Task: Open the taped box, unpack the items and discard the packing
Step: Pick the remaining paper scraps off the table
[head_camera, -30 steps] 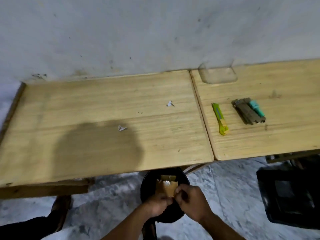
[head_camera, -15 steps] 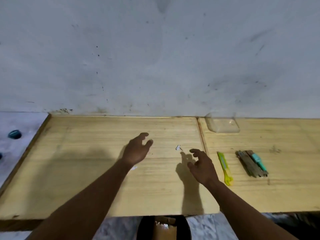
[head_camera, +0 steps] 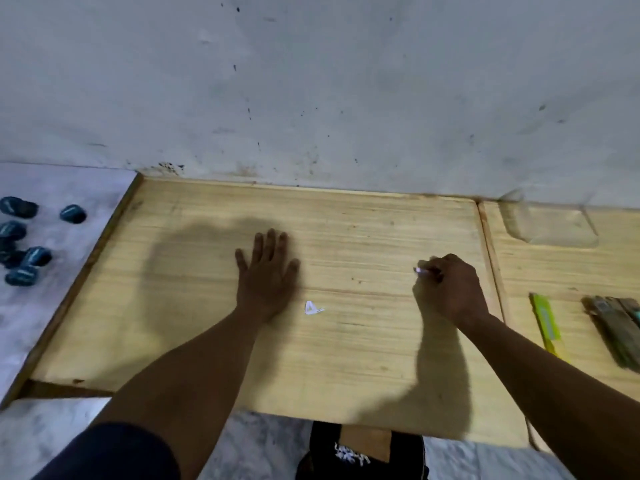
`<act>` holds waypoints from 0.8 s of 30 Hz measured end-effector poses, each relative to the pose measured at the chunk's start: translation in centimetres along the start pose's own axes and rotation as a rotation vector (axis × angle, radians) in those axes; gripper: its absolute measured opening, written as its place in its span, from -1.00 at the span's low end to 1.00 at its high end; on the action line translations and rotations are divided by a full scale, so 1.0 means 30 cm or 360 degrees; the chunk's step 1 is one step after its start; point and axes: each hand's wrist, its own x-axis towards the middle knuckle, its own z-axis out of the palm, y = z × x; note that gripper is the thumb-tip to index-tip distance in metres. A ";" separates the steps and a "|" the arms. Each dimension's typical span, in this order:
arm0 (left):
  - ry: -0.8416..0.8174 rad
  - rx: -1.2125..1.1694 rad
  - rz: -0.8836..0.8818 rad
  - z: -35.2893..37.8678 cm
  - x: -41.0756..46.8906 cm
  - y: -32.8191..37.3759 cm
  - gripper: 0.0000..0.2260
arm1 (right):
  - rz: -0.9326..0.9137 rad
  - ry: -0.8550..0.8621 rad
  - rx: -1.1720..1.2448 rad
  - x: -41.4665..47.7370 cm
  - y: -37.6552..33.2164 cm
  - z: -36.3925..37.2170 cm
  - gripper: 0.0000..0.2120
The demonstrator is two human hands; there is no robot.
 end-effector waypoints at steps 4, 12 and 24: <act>-0.0003 -0.0046 -0.0027 -0.008 0.006 0.010 -0.42 | -0.0077 -0.0076 0.0078 -0.017 -0.112 0.024 -0.87; 0.0078 -0.0109 -0.0024 -0.006 -0.004 0.011 -0.43 | -0.0660 -0.0522 0.0072 -0.136 -0.394 0.190 -0.78; -0.0021 -0.0039 -0.0020 0.003 0.004 0.007 -0.43 | -0.0949 -0.0389 -0.0211 -0.239 -0.460 0.278 -0.83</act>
